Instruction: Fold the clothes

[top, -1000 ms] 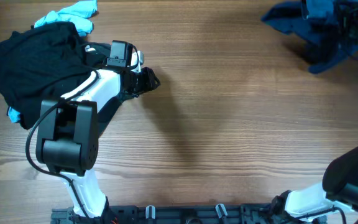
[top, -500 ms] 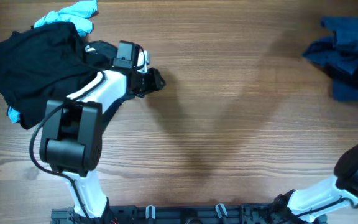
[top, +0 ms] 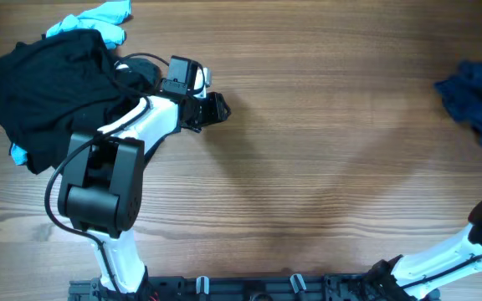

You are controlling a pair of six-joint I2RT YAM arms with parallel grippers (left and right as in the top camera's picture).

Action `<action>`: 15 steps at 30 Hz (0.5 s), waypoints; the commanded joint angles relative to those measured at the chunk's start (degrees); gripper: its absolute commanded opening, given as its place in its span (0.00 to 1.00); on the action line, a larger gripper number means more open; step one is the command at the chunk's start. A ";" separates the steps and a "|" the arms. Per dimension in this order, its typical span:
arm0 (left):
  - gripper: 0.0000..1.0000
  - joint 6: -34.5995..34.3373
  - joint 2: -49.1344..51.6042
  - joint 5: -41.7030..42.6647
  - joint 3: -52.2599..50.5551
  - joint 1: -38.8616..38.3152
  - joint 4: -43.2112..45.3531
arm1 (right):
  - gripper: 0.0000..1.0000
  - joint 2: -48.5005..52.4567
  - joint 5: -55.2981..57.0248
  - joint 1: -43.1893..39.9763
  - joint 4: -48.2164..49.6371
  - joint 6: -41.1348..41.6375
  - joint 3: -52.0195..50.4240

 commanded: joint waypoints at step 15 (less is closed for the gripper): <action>0.55 0.72 0.83 -1.16 -0.83 -0.33 1.05 | 0.22 -13.64 -12.31 -1.09 -22.82 -2.05 2.45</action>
